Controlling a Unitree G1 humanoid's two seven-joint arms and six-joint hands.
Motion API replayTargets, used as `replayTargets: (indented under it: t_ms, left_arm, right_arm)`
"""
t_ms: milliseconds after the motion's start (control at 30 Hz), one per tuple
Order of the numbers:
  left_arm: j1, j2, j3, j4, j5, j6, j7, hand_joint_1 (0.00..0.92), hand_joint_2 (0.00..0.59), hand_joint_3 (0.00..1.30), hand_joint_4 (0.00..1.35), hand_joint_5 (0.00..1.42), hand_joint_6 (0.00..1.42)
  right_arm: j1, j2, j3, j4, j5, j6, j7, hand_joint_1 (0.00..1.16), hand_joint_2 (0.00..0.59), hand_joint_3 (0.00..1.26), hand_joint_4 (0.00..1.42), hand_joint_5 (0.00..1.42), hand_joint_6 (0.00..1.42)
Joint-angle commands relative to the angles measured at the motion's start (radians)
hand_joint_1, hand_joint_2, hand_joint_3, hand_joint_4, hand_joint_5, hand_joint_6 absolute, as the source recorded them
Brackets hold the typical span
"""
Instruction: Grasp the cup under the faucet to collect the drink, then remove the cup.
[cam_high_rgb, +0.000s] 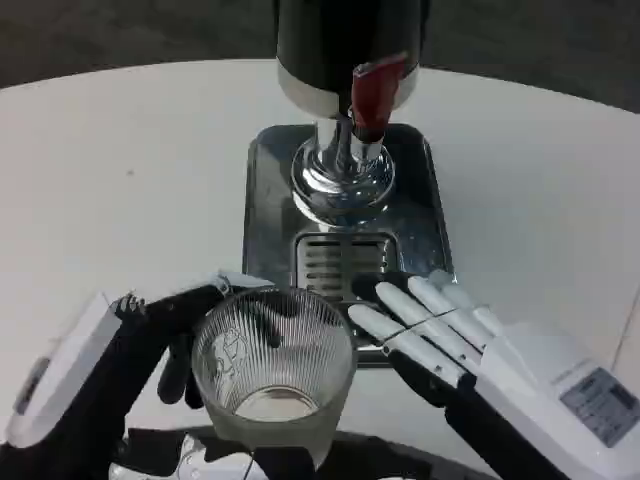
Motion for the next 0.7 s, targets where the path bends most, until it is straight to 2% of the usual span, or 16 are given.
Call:
replayTargets:
  t_ms: [33,467,700]
  left_arm:
    - [0.008,-0.01,-0.003,-0.024,-0.024,0.0,0.005,0.617,0.0,0.92,1.04,1.17,1.3]
    - [-0.003,-0.009,0.003,-0.022,-0.004,-0.009,0.011,0.617,0.0,0.92,1.04,1.16,1.3]
    - [-0.075,-0.006,0.059,0.06,0.008,0.006,0.048,0.617,0.0,0.92,1.04,1.16,1.3]
  right_arm:
    - [0.012,0.005,0.004,-0.012,0.0,0.004,0.013,0.26,0.473,0.11,0.03,0.0,0.0]
    - [0.018,0.013,-0.002,-0.014,-0.004,0.005,0.016,0.28,0.47,0.11,0.05,0.0,0.0]
    - [0.029,0.026,-0.001,-0.028,-0.02,0.015,0.02,0.28,0.471,0.11,0.05,0.0,0.0]
